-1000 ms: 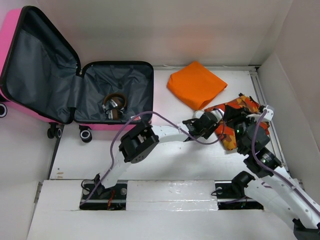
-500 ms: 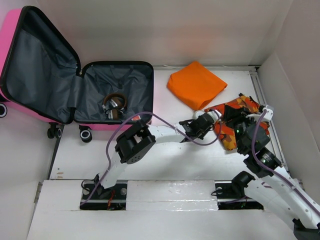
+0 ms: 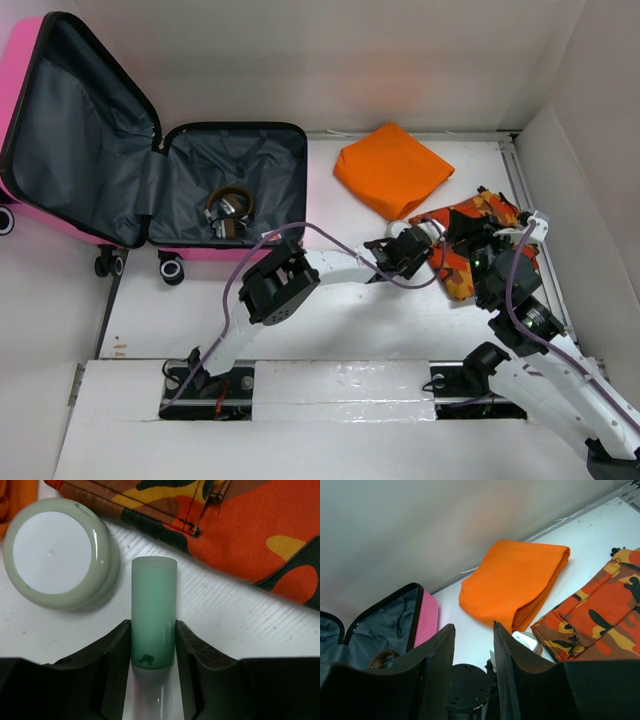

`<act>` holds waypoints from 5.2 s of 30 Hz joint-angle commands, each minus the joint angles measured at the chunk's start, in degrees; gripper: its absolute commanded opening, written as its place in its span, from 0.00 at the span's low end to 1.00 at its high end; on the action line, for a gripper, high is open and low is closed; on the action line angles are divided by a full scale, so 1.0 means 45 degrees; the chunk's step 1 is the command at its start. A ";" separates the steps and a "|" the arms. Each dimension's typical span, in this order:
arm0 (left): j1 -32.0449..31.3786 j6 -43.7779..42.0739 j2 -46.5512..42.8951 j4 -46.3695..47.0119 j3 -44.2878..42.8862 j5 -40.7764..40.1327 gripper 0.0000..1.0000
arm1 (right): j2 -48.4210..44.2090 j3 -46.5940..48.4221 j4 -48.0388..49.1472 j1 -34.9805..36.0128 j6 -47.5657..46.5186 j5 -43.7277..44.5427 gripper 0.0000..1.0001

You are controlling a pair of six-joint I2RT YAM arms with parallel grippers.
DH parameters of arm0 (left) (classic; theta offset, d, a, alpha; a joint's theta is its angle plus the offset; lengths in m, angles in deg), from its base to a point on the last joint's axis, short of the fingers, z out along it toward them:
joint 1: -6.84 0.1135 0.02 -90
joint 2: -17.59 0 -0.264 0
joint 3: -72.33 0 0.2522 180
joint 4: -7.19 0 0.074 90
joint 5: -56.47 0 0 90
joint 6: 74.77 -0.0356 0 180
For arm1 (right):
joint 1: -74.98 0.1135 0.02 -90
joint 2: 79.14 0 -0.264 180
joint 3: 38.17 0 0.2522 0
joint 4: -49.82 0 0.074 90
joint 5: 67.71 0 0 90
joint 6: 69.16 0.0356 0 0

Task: Pack the luggage

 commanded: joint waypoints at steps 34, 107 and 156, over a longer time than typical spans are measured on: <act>0.7792 0.6107 -0.7068 -0.0341 0.5093 -0.3168 0.71 | 0.0410 0.0133 0.0726 -0.0171 -0.0415 -0.1128 0.43; 0.3708 0.4701 -0.5154 0.0091 0.4605 -0.3596 0.99 | 1.4718 0.7006 0.1683 -0.3999 -0.1236 -1.1731 0.86; 0.7478 0.9853 -1.6885 -0.3300 0.9834 -0.7049 0.98 | 1.7500 0.6676 0.2991 -0.2554 -0.0357 -1.0796 0.00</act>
